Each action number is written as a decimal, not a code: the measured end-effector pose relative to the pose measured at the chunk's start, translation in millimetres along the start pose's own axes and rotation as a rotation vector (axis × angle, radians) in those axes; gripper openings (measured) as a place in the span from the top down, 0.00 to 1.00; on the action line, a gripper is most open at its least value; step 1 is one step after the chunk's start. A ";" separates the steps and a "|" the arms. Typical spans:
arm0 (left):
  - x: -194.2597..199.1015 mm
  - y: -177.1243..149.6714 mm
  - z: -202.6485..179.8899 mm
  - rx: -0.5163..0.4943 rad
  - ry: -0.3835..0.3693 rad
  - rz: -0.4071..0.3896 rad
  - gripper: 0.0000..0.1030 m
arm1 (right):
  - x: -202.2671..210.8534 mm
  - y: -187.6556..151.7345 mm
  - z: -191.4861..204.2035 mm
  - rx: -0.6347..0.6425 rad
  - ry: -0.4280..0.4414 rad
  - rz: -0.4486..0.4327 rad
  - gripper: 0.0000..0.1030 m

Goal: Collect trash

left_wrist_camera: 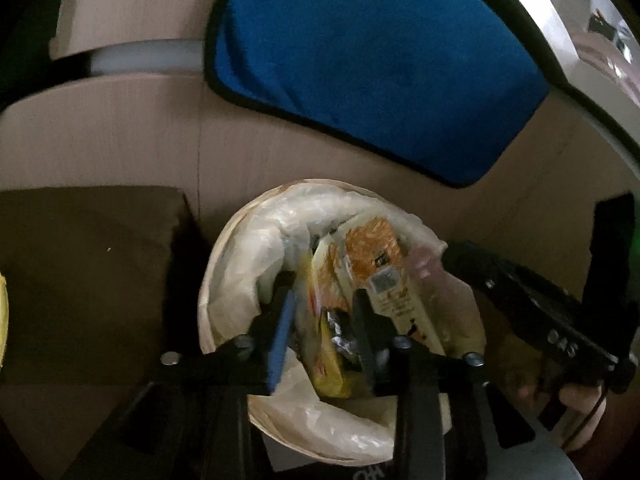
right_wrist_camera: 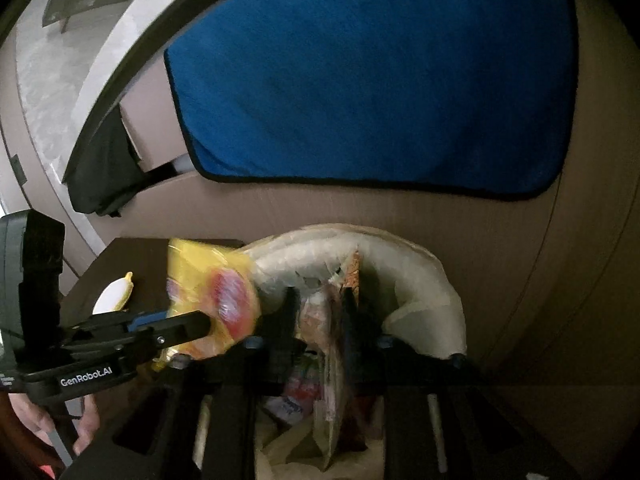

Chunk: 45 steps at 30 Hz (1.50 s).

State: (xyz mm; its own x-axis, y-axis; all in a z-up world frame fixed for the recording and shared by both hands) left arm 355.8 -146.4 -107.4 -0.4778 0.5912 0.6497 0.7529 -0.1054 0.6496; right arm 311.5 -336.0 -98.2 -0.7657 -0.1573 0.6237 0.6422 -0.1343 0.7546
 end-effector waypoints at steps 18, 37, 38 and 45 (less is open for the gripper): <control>150.2 -63.0 -15.6 -0.091 0.327 -0.216 0.50 | 99.9 -20.6 62.4 0.079 -0.101 -0.125 0.55; 291.3 -185.1 -47.9 -0.066 0.428 -0.314 0.50 | 242.3 -137.2 180.2 0.158 -0.116 -0.203 0.55; 293.1 -187.8 -48.8 -0.066 0.431 -0.318 0.50 | 245.8 -139.3 182.5 0.158 -0.108 -0.203 0.55; 316.8 -198.4 -58.9 -0.089 0.487 -0.389 0.50 | 250.6 -151.7 195.8 0.154 -0.082 -0.178 0.55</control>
State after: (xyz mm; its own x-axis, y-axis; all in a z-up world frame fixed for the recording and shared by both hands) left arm 28.5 14.6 -7.2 -0.8761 0.1700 0.4512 0.4523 -0.0343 0.8912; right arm 15.3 -163.5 -16.5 -0.8706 -0.0636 0.4878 0.4889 -0.0016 0.8723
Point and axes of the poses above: each gripper's, at about its wrist camera, not at the fingertips, and x roughly against the way its jaws point, z to its left, y to its top, the point moved 2 cm from there along -x, roughly the way its jaws point, and after that the axes turned 4 degrees about -y, right-handed, at the moved point
